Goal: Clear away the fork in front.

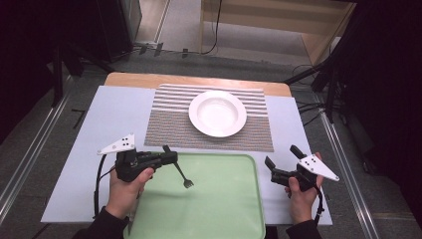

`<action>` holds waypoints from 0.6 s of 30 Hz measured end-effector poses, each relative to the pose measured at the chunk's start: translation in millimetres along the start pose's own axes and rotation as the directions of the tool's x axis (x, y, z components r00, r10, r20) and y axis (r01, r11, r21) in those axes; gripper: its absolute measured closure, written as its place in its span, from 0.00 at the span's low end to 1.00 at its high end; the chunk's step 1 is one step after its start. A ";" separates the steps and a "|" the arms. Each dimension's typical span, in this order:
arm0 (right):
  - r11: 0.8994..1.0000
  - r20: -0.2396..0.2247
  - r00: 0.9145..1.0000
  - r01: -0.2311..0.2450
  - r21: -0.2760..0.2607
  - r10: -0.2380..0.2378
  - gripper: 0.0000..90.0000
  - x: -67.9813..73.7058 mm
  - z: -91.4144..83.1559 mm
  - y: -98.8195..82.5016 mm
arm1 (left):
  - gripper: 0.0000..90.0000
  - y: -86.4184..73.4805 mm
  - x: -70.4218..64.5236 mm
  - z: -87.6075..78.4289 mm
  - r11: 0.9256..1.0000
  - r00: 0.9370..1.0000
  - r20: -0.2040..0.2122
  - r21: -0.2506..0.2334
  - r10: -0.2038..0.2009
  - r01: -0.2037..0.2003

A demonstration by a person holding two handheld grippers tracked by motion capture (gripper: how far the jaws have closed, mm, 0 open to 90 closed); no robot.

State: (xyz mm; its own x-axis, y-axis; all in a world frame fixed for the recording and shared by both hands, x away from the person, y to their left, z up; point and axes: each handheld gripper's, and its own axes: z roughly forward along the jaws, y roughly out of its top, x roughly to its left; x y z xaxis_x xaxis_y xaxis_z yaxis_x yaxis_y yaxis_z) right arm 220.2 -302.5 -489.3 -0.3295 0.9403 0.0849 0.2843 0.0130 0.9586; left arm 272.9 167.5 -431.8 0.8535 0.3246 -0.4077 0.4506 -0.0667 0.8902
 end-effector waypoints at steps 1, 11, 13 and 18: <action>1.000 0.005 1.000 -0.010 0.001 0.010 0.00 -1.2 -1.6 -0.6 | 0.95 -0.2 0.1 -0.2 1.000 1.000 0.001 0.003 -0.010 0.010; 1.000 0.038 0.999 -0.006 -0.012 0.006 0.00 -15.3 -16.9 -6.6 | 0.95 -4.6 -5.3 0.5 0.999 0.999 0.036 0.040 -0.030 0.029; 1.000 0.050 0.999 0.001 -0.018 0.000 0.00 -17.2 -19.4 -6.8 | 0.95 -5.1 -6.6 -0.9 0.998 0.999 0.035 0.050 -0.026 0.024; 1.000 0.065 0.998 0.017 -0.026 -0.015 0.00 -18.6 -25.3 -8.0 | 0.95 -8.4 -9.2 -4.5 0.998 0.999 0.037 0.055 -0.035 0.033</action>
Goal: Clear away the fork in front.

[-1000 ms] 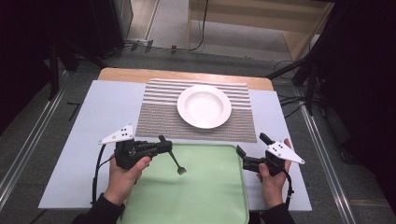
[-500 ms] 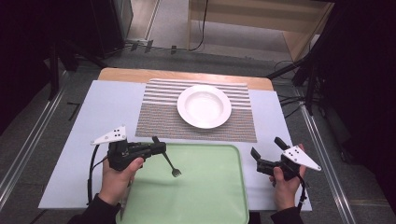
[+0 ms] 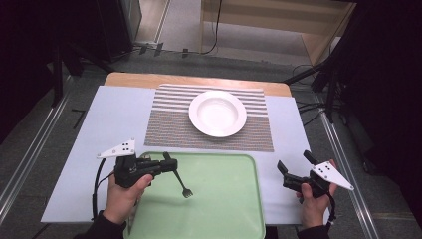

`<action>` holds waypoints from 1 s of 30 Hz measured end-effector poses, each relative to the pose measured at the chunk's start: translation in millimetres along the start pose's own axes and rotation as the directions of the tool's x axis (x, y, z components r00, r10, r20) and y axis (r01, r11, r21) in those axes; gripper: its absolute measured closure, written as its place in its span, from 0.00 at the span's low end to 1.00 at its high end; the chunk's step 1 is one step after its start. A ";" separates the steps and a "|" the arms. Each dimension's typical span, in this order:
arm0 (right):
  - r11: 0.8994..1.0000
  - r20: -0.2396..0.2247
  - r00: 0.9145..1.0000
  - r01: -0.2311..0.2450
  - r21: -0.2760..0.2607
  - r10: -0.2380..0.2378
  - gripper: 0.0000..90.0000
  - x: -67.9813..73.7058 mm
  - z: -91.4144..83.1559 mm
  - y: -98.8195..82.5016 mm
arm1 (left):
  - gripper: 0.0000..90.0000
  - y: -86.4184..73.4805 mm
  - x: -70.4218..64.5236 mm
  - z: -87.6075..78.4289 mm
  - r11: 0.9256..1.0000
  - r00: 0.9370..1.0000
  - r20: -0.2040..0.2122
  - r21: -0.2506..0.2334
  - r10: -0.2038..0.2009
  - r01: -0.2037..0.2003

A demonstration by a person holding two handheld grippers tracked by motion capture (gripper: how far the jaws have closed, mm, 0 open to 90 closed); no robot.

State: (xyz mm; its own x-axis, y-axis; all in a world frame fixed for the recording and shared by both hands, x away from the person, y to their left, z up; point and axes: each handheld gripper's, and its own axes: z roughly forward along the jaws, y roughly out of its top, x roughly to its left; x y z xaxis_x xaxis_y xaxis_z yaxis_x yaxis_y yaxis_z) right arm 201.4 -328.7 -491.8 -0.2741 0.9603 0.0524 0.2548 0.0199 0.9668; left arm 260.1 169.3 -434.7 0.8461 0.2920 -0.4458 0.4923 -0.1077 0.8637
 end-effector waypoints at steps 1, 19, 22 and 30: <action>1.000 0.000 1.000 0.000 0.007 0.000 0.00 0.2 -1.4 -0.3 | 0.95 -0.9 -0.3 -0.9 1.000 1.000 0.000 0.003 -0.005 0.005; 1.000 0.030 1.000 -0.002 0.011 0.002 0.00 -7.9 -8.8 -7.3 | 0.95 -11.9 5.1 -15.1 0.995 0.996 0.006 0.047 -0.087 0.087; 1.000 0.025 1.000 -0.005 0.007 0.005 0.00 -8.0 -8.3 -7.7 | 0.95 -11.4 7.3 -13.8 0.995 0.997 -0.010 0.050 -0.082 0.083; 1.000 0.027 1.000 -0.016 0.008 0.016 0.00 -12.9 -5.7 -10.1 | 0.91 -10.5 19.9 -8.2 0.995 0.991 -0.104 0.050 -0.086 0.091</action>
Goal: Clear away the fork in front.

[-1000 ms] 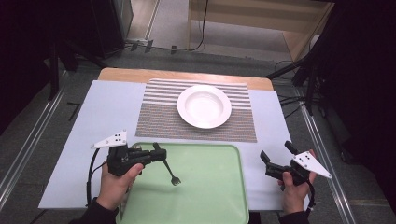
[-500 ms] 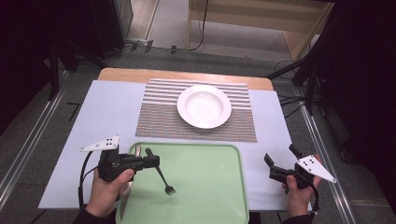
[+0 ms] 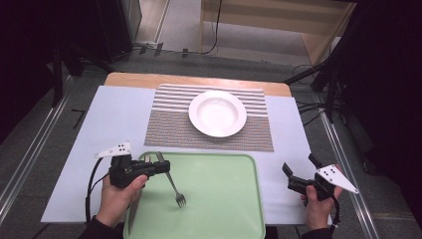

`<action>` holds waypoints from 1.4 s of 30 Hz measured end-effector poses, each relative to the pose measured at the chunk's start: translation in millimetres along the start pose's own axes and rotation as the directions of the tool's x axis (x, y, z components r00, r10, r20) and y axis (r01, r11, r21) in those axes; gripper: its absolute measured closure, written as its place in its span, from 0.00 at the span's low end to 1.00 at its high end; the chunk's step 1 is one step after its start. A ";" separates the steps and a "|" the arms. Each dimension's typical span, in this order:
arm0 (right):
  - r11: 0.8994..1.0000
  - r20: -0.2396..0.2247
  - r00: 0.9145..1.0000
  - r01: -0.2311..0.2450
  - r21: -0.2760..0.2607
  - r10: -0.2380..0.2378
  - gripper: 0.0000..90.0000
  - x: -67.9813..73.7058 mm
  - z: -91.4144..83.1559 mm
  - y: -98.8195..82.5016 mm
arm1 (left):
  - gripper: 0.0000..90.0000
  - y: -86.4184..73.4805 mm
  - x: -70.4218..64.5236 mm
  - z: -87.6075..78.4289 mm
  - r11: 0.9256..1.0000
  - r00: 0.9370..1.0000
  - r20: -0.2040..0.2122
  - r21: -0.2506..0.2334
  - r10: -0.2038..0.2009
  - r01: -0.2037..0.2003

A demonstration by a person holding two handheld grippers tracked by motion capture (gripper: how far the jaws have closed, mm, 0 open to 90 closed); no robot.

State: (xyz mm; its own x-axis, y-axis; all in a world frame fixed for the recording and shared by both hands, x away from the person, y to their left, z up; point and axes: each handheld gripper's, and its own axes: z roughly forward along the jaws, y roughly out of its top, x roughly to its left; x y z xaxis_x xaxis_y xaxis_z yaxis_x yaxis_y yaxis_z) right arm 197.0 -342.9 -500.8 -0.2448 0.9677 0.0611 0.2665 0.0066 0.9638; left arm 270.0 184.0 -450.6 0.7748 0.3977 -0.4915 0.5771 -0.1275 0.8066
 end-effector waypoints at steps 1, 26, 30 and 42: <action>1.000 -0.001 1.000 -0.002 0.001 0.002 0.00 0.0 0.3 -0.2 | 0.91 0.5 1.2 1.2 1.000 1.000 -0.015 0.004 0.002 -0.002; 1.000 -0.006 1.000 -0.009 0.014 0.009 0.00 -1.7 2.3 -1.7 | 0.71 -6.4 15.2 25.2 0.991 0.947 -0.321 0.134 0.033 0.011; 1.000 -0.011 1.000 0.002 0.012 -0.001 0.00 -1.5 2.4 -1.4 | 0.71 -8.2 17.1 26.0 0.988 0.941 -0.338 0.149 0.022 0.031; 1.000 -0.012 1.000 0.003 0.012 -0.003 0.00 -1.2 3.0 -1.4 | 0.70 -12.3 17.5 29.7 0.979 0.928 -0.371 0.197 0.027 0.050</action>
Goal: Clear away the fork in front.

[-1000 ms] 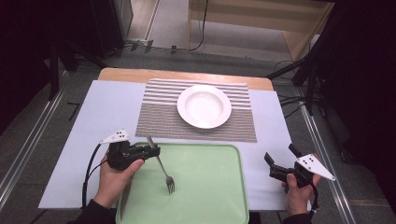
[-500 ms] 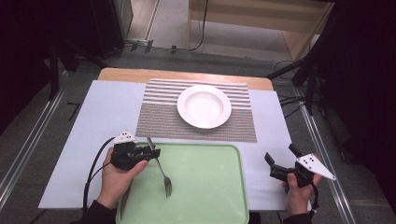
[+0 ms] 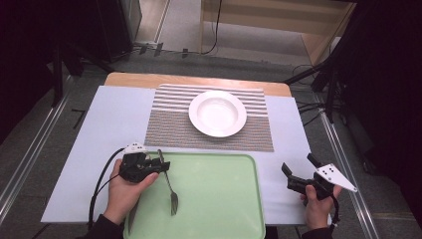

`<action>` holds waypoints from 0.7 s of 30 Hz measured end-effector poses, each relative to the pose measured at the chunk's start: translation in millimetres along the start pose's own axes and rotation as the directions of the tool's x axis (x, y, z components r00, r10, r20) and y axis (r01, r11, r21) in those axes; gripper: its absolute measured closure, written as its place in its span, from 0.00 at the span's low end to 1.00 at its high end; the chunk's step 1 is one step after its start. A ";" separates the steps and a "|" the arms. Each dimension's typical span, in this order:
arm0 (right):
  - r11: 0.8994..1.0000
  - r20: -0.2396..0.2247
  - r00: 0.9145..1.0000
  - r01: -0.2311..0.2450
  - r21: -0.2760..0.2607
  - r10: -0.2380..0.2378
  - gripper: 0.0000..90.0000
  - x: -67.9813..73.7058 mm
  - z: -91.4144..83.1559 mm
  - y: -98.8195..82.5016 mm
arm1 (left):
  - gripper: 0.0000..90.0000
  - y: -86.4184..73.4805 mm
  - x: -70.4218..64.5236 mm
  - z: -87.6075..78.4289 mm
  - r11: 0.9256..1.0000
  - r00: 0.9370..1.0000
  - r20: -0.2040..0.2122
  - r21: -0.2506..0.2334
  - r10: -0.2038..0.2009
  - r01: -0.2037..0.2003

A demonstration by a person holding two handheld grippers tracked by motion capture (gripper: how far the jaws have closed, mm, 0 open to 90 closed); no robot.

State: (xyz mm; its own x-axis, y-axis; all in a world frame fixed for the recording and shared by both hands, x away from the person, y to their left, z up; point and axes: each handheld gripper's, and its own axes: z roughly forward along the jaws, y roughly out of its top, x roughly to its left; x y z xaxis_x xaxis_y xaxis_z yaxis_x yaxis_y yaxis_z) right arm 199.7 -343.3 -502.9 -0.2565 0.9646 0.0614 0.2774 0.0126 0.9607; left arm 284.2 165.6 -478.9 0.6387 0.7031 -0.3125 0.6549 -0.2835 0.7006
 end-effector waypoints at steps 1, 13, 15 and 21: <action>1.000 0.000 1.000 0.001 0.000 -0.001 0.00 -0.1 0.0 0.0 | 0.70 -0.5 0.2 0.8 1.000 1.000 0.002 0.004 0.002 -0.002; 1.000 0.000 1.000 0.000 0.000 0.000 0.00 -0.5 0.1 -0.1 | 0.70 -7.3 -2.4 6.8 0.997 0.997 -0.071 0.081 -0.004 0.010; 1.000 -0.001 1.000 0.000 -0.002 0.000 0.00 -0.7 -0.2 0.1 | 0.70 -8.2 -5.1 7.7 0.995 0.997 -0.082 0.101 0.011 -0.003; 1.000 0.002 1.000 -0.001 0.000 0.001 0.00 -1.4 -0.4 0.0 | 0.72 -9.7 -9.8 7.4 0.994 0.989 -0.141 0.105 0.054 -0.039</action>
State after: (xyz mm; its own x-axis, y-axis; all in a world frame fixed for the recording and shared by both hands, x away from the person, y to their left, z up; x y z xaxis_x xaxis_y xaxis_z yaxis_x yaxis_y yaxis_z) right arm 199.7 -344.8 -502.9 -0.2543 0.9651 0.0621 0.2781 0.0114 0.9605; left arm 274.6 156.7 -487.4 0.6097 0.7718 -0.1805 0.6681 -0.3779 0.6409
